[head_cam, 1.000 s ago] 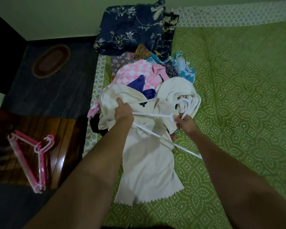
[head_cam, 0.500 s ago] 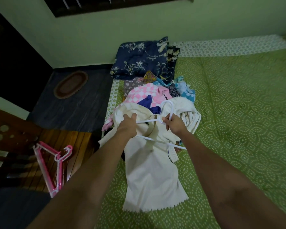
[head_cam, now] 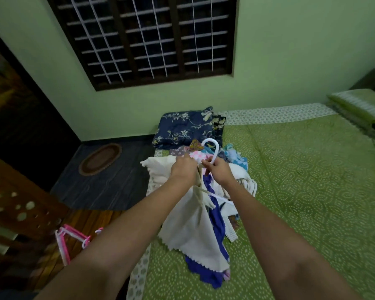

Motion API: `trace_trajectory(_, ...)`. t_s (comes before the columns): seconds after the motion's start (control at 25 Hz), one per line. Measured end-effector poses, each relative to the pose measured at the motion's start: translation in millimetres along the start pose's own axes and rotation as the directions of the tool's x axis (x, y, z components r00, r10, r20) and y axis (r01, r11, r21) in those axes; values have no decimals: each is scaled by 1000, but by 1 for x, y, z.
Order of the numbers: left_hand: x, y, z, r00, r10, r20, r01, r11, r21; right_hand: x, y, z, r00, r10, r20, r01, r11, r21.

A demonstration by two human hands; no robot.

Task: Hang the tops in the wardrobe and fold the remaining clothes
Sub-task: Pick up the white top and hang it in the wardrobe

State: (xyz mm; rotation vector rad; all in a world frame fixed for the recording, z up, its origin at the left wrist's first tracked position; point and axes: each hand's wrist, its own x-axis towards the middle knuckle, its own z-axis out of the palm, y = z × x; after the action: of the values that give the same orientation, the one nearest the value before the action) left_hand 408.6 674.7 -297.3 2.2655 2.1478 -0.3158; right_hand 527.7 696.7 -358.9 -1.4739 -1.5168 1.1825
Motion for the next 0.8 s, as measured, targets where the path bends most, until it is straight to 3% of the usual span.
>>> trace_trajectory(0.2,-15,-51,-66,931,217,-293,-264,955,-132,0,-72,-12,989,-123,-82,131,987,94)
trace_trajectory(0.32,-5,-87,-100,900,305,-313,-345,935,-82,-6,-120,-24,965,-230,-124,237,971,43)
trace_trajectory(0.4,0,-99,-120,888,323,-327,-370,925,-91,-13,-142,-21,935,-272,-228,275,961,-17)
trace_trajectory(0.48,3,-103,-137,863,306,-402,-381,917,-120,-18,-146,-11,775,-410,-481,295,908,-299)
trace_trajectory(0.52,3,-103,-143,848,296,-440,-382,916,-120,-20,-143,-3,693,-510,-510,303,848,-435)
trace_trajectory(0.56,1,-102,-149,835,288,-469,-382,917,-117,-22,-140,5,669,-584,-459,335,789,-515)
trace_trajectory(0.64,-2,-98,-155,821,278,-500,-379,919,-111,-22,-135,21,735,-608,-302,397,746,-535)
trace_trajectory(0.8,-2,-91,-158,815,238,-529,-336,937,-97,-28,-155,27,827,-519,-219,498,855,-145)
